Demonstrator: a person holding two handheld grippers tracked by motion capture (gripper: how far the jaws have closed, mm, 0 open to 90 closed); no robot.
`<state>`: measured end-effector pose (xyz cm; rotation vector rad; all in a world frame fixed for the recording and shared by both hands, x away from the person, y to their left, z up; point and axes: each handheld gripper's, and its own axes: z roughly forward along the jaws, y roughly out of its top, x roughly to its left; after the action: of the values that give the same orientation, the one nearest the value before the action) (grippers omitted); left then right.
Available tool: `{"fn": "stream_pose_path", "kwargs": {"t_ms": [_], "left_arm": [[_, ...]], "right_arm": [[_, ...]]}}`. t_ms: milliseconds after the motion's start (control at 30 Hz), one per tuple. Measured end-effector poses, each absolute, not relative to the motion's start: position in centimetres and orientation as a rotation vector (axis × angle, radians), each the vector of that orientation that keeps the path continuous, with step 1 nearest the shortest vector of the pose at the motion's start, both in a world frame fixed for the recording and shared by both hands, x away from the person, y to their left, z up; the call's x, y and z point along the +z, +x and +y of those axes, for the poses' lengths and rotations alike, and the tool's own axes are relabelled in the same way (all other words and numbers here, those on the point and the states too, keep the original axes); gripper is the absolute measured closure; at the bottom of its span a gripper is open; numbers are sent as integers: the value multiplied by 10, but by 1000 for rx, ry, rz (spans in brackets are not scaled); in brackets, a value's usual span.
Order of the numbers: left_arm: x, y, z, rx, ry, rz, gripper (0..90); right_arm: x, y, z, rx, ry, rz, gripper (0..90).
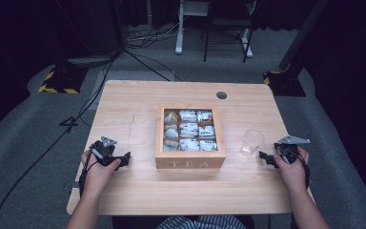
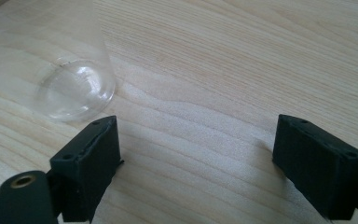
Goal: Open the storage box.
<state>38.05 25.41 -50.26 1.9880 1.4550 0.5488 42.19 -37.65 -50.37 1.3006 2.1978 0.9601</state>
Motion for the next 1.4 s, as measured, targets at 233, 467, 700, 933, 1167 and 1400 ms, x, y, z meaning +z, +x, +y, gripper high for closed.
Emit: {"fn": "stream_pose_path", "kwargs": {"t_ms": [233, 467, 700, 933, 1167, 1400], "left_arm": [[-485, 378, 250, 545, 2018, 1425, 217], [-466, 372, 243, 553, 2013, 1373, 228], [-447, 364, 234, 554, 2024, 1312, 235], [-427, 356, 223, 551, 2017, 1239, 245], [-411, 347, 209, 550, 2022, 1157, 247], [-402, 340, 196, 540, 2037, 1088, 247]], "right_arm": [[-504, 422, -376, 962, 1299, 2200, 151], [-504, 421, -376, 962, 1294, 2204, 151], [-504, 421, -376, 963, 1293, 2205, 151], [-504, 421, -376, 962, 1294, 2204, 151], [-504, 421, -376, 963, 1293, 2205, 151], [-504, 421, -376, 963, 1293, 2203, 151]]}}
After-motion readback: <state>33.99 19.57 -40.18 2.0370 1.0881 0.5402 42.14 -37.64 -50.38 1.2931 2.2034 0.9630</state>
